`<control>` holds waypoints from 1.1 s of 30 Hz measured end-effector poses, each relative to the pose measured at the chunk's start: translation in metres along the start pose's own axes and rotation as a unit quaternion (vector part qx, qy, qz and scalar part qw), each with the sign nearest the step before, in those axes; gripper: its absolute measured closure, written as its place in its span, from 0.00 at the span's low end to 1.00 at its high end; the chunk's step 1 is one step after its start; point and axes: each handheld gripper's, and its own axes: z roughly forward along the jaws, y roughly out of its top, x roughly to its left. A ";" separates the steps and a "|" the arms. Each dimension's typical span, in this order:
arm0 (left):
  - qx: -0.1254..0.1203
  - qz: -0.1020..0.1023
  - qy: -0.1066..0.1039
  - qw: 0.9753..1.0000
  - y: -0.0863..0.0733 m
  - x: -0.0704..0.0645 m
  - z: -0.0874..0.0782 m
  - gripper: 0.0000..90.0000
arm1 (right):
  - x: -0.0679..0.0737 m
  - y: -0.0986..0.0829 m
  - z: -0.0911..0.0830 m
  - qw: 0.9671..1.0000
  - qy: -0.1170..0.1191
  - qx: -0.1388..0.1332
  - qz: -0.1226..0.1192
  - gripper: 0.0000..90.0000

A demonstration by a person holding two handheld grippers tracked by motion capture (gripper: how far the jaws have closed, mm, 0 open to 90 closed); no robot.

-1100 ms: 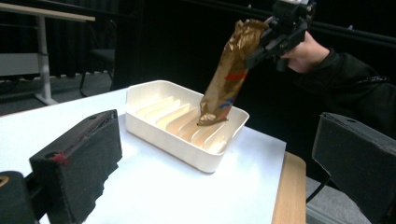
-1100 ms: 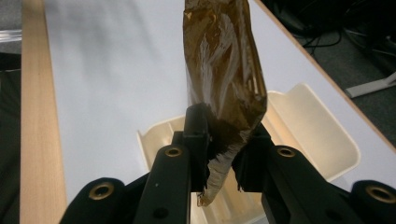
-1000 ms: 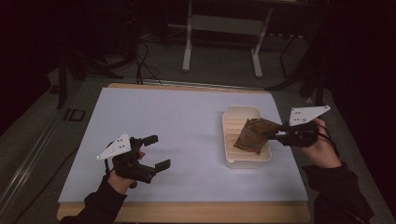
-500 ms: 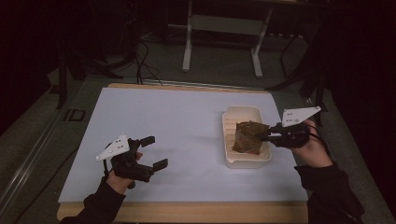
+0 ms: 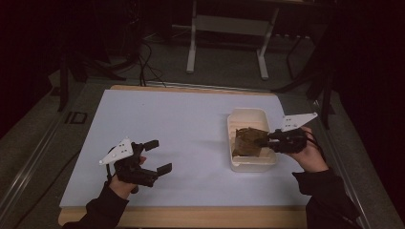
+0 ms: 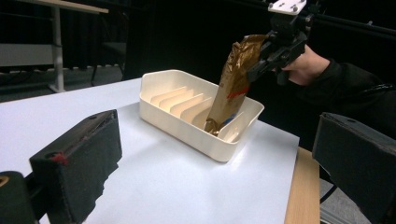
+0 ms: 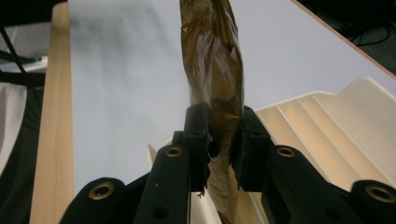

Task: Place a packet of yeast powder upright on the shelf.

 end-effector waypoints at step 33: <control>0.017 0.018 0.001 1.000 -0.005 -0.004 0.004 0.02 | 0.019 0.020 -0.020 0.993 -0.090 -0.049 0.055 0.26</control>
